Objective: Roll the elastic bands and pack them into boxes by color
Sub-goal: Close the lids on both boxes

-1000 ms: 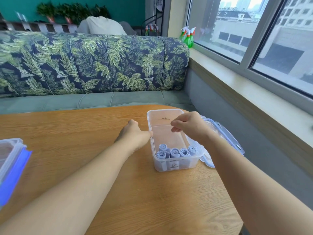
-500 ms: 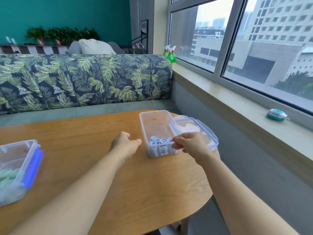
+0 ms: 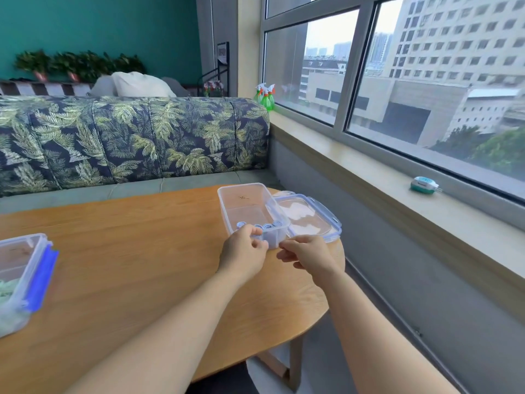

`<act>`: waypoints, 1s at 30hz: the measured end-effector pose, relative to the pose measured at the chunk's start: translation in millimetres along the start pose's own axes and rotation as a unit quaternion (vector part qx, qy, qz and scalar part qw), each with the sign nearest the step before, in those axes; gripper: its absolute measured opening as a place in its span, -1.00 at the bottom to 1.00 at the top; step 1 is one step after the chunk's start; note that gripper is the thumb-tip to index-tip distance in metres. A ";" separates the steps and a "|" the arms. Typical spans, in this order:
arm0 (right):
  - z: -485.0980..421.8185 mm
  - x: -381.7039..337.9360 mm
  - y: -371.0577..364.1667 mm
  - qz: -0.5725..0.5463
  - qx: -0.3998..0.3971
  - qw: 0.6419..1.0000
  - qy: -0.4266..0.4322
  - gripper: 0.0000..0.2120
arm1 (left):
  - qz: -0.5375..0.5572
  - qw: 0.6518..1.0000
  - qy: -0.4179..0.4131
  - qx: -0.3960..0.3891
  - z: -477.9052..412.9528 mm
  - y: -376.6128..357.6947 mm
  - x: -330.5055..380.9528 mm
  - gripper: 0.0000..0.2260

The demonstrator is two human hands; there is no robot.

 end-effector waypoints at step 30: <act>-208.6 49.2 89.1 0.207 0.228 0.939 -0.155 -0.70 | -0.218 0.966 -0.141 -0.014 -131.8 -58.6 59.8 -0.65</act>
Point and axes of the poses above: each hand's wrist, its own z-axis away from the middle knuckle, its own y-axis out of the back of the hand, x = y × z, the point moved 1 cm from there along -z, towards the middle knuckle, and after that the axes turned 2 degrees about -z, right-handed, at the moved point
